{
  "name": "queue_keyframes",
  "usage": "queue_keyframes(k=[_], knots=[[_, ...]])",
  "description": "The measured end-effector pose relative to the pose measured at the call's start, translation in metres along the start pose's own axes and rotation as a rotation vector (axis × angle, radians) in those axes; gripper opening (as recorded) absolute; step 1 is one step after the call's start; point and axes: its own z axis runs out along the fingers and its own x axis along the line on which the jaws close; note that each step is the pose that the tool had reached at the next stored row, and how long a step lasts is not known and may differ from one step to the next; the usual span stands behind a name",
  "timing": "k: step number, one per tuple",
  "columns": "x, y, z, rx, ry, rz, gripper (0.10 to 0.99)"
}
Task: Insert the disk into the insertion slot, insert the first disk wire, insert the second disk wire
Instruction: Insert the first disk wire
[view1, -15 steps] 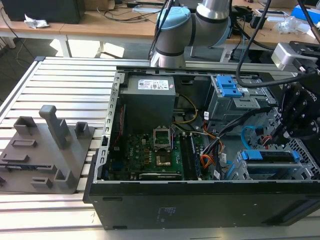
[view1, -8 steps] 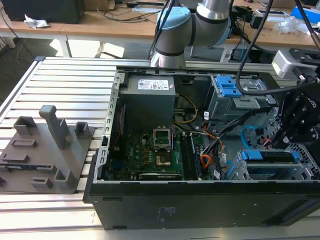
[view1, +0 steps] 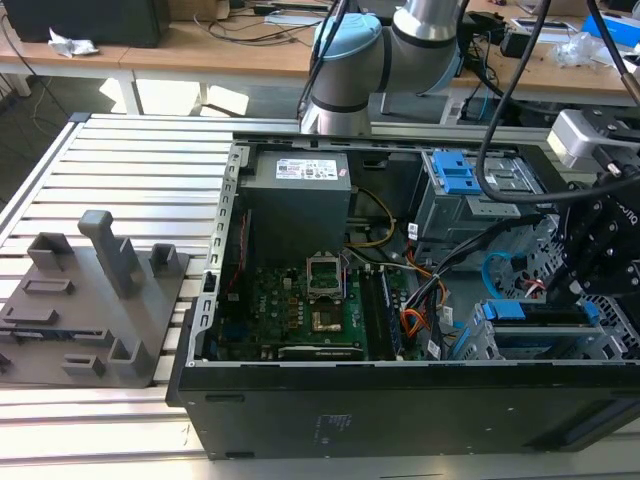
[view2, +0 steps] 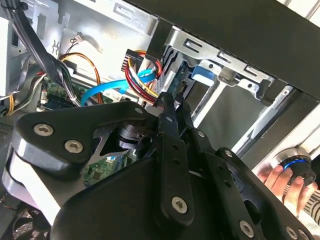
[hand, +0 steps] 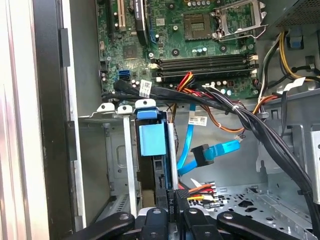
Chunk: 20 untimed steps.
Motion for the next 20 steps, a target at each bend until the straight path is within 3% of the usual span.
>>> queue_keyframes(k=[20], knots=[[0.0012, -0.0056, 0.0057, 0.000, -0.0001, 0.000, 0.180]])
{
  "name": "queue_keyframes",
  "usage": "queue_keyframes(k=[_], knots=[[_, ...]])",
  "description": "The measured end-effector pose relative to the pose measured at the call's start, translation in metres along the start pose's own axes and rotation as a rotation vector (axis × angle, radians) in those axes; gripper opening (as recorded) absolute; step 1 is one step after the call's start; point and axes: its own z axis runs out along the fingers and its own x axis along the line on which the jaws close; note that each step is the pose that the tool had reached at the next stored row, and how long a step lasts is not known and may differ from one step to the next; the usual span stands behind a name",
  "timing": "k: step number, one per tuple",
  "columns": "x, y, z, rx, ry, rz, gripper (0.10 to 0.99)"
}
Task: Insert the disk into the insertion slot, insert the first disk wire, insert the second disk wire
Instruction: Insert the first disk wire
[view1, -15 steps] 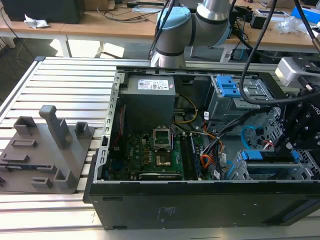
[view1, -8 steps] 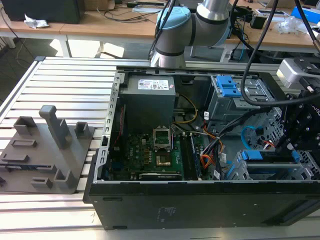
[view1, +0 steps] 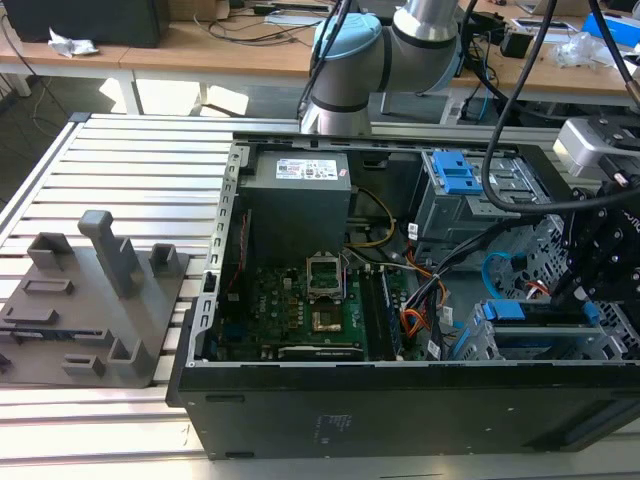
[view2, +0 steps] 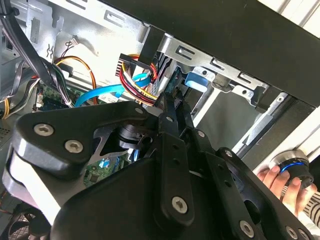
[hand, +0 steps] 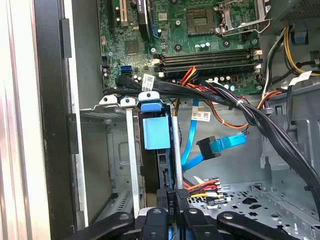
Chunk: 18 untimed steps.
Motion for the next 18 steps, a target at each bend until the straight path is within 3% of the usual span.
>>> queue_keyframes(k=[10, 15, 16, 18], knots=[[0.0000, 0.0000, 0.0003, 0.000, -0.0003, 0.000, 0.180], [0.0002, 0.0003, -0.0065, 0.000, -0.0010, 0.000, 0.180], [0.0003, 0.0004, -0.0067, 0.000, -0.0051, 0.000, 0.180], [0.0002, 0.0004, -0.0062, -0.002, -0.0219, -0.001, 0.180]])
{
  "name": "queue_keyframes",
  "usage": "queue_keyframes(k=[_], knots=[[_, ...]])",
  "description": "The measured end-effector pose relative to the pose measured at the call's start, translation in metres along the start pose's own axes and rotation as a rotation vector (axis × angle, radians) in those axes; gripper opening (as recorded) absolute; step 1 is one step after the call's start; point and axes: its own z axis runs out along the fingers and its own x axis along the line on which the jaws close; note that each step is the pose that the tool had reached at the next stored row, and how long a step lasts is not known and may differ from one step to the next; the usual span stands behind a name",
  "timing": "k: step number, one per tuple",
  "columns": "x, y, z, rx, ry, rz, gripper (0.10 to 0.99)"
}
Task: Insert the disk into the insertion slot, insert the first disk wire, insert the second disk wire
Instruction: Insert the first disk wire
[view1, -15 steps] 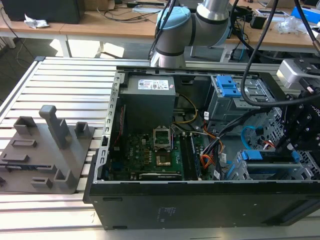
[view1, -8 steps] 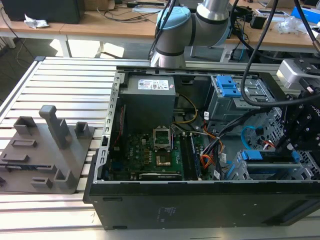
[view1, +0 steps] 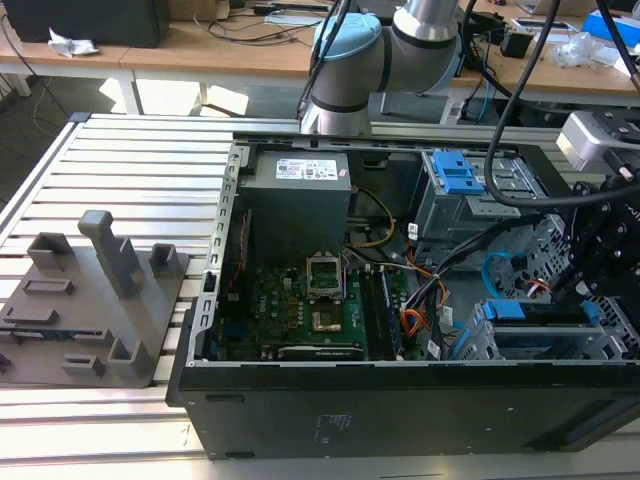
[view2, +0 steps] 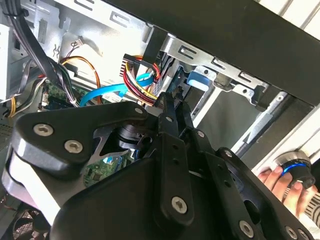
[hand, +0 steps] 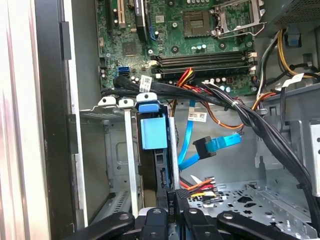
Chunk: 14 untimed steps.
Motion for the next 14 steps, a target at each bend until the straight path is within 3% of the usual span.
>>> queue_keyframes(k=[2, 14], knots=[[0.0000, 0.0000, 0.0009, -0.001, -0.0056, 0.000, 0.180], [0.0043, -0.0007, 0.0056, 0.000, -0.0055, -0.001, 0.180]])
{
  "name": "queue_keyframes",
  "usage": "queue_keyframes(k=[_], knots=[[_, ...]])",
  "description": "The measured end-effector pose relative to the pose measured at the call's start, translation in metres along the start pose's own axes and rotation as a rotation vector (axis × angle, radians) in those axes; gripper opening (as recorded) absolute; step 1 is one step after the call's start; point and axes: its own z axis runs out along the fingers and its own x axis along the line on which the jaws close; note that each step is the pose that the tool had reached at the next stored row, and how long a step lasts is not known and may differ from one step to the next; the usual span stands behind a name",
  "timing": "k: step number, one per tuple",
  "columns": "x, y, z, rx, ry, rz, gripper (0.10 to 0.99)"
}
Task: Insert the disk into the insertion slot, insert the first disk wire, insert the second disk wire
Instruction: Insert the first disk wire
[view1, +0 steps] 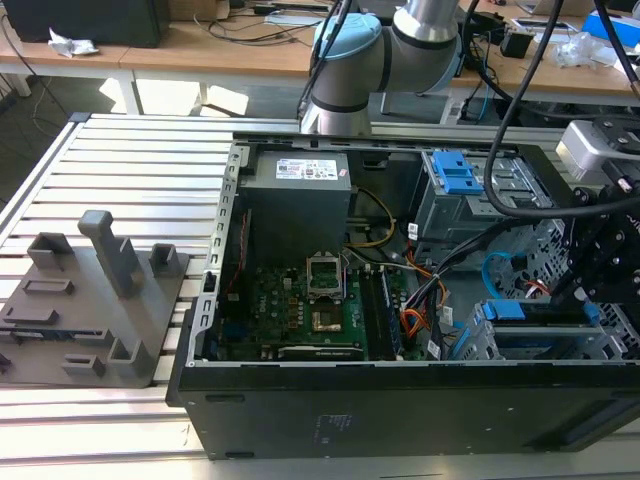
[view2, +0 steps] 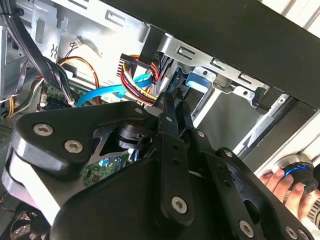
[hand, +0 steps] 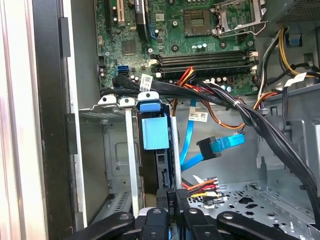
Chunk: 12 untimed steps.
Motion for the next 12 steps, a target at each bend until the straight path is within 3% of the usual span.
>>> queue_keyframes(k=[5, 12], knots=[[0.0004, -0.0001, 0.0015, -0.001, -0.0071, 0.000, 0.180], [0.0038, -0.0006, 0.0048, -0.001, -0.0080, 0.000, 0.180]])
